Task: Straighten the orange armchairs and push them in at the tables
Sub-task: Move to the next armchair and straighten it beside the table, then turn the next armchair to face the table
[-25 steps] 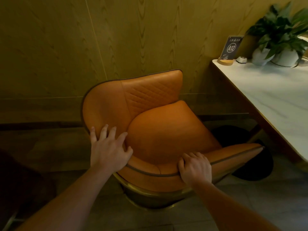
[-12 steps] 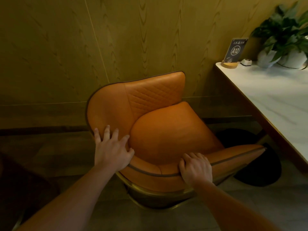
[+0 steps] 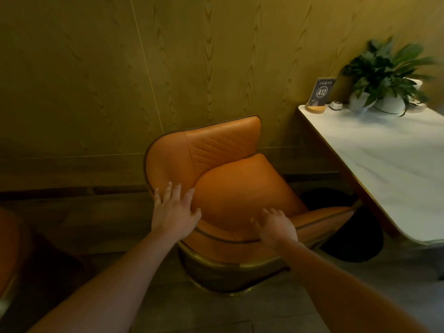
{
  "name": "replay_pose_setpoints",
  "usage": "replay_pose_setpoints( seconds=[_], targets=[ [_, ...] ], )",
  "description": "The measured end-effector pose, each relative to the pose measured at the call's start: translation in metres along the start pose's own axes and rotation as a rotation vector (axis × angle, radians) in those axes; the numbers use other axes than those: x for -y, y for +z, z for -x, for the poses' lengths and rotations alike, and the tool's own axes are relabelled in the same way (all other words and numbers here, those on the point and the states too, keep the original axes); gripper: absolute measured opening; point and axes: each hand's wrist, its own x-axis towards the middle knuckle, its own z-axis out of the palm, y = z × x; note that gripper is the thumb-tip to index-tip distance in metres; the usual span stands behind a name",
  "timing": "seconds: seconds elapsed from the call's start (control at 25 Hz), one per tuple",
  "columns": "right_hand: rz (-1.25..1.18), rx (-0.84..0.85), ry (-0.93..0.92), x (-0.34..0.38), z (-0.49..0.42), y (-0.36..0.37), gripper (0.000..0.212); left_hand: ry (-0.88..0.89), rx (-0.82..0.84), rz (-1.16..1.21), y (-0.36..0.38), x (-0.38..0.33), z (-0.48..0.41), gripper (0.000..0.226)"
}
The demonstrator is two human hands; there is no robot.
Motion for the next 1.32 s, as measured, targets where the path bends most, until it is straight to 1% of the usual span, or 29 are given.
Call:
replay_pose_setpoints(
  seconds=[0.08,0.28,0.52,0.72,0.84,1.0,1.2,1.32],
  targets=[
    [-0.014,-0.039,-0.033,0.018,0.015,-0.024,0.055,0.007,-0.061,0.001,-0.021,-0.003,0.023,0.07],
    [-0.022,-0.076,-0.175,0.048,0.065,-0.075,0.047,-0.06,-0.099,0.002,-0.077,-0.002,0.082,0.07],
    [-0.017,-0.099,-0.366,0.09,0.119,-0.118,0.053,-0.164,-0.162,-0.044,-0.141,0.013,0.169,0.07],
    [-0.026,-0.112,-0.583,0.154,0.159,-0.139,0.042,-0.277,-0.239,-0.056,-0.179,0.038,0.249,0.07],
    [-0.056,-0.121,-0.664,0.198,0.184,-0.146,0.046,-0.349,-0.27,-0.048,-0.189,0.055,0.298,0.07],
    [-0.057,-0.098,-0.799,0.263,0.23,-0.145,0.054,-0.506,-0.309,-0.018,-0.189,0.09,0.373,0.07],
    [-0.04,-0.119,-0.957,0.348,0.299,-0.123,0.054,-0.654,-0.368,-0.041,-0.188,0.144,0.473,0.066],
    [-0.033,-0.122,-0.997,0.398,0.351,-0.102,0.053,-0.709,-0.388,-0.058,-0.187,0.182,0.538,0.069]
  ],
)
